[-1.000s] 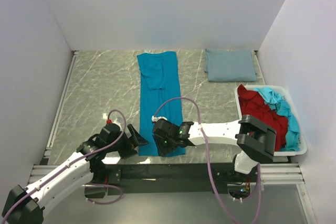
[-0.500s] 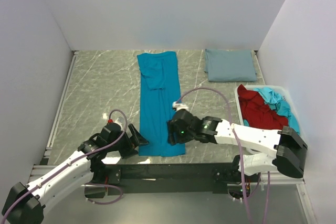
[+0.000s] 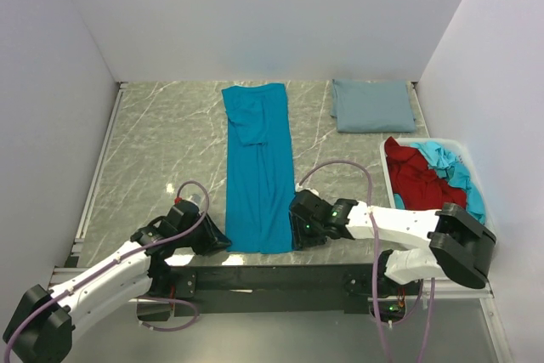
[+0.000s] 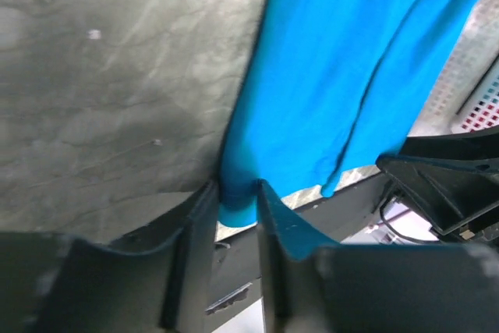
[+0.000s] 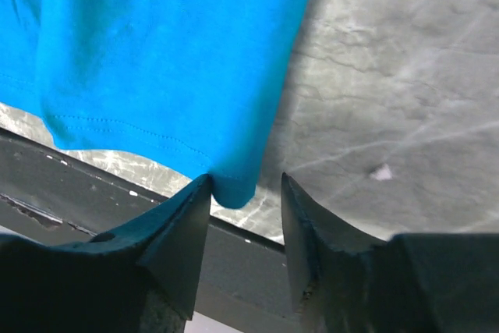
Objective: Fold and stack the t-shirts
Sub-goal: Fold the tshirt
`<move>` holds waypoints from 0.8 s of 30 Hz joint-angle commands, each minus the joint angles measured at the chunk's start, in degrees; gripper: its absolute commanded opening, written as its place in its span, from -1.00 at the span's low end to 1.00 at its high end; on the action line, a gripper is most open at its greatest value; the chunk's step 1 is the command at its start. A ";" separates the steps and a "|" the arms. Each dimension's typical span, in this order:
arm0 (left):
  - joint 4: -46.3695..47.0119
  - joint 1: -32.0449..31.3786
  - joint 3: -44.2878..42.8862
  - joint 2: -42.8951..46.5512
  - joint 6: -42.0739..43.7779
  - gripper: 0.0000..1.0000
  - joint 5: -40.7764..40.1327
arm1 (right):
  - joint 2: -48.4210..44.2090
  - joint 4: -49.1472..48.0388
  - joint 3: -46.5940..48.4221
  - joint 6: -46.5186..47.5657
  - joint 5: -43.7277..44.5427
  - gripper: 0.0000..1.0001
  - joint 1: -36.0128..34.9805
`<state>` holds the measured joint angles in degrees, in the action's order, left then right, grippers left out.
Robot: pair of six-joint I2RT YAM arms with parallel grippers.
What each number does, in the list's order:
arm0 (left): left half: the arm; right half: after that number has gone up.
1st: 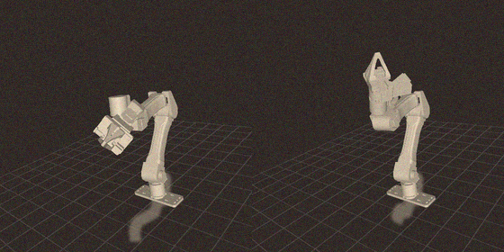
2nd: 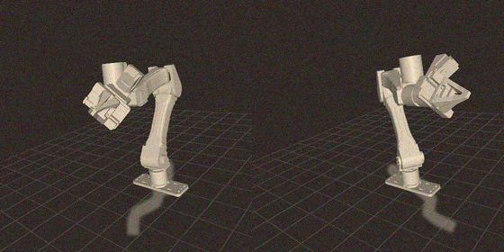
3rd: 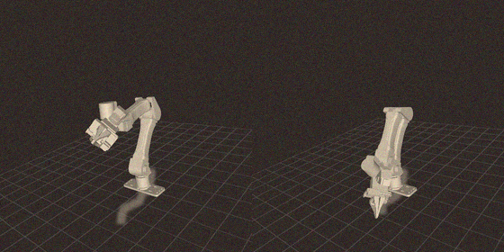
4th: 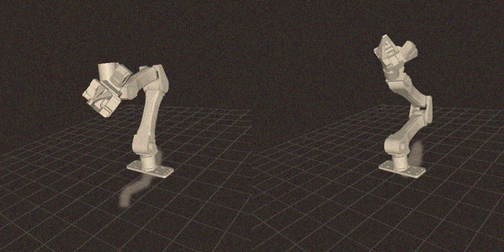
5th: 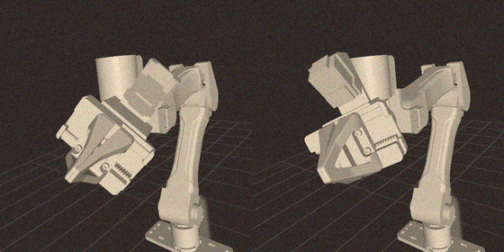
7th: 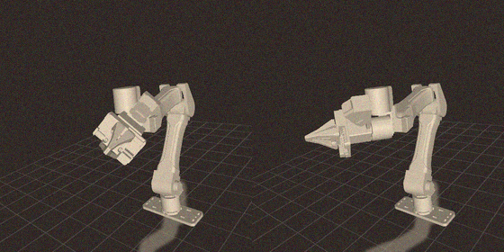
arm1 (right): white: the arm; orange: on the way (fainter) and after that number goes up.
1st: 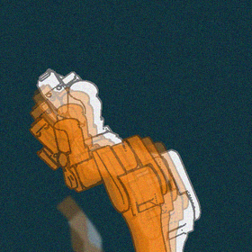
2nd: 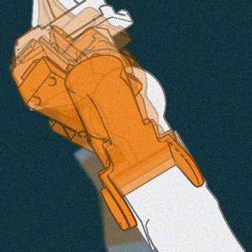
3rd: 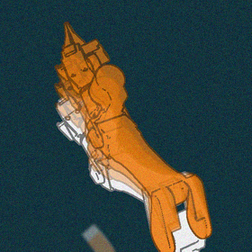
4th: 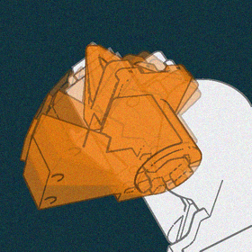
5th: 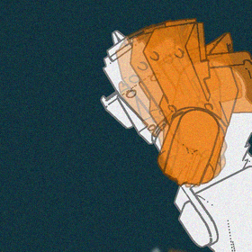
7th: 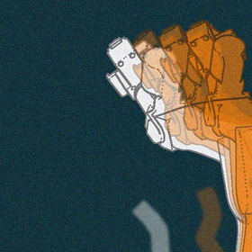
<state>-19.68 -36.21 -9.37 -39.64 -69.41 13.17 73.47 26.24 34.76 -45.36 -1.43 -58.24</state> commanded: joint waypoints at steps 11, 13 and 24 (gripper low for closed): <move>-5.54 -0.53 0.66 -1.41 0.59 -0.99 -3.24 | -0.52 -3.82 -5.04 -4.46 -3.30 -0.70 0.23; -5.63 -0.62 0.84 -0.97 0.15 -0.99 -3.24 | -2.97 -5.22 -6.63 -5.08 -4.45 -0.70 0.23; -6.15 -1.41 1.19 3.95 0.24 -0.99 -0.51 | -12.02 -10.86 -11.47 -6.49 -7.79 -0.92 0.23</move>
<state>-23.03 -37.21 -8.62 -36.56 -69.82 12.71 64.20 17.89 24.34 -51.03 -7.33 -58.08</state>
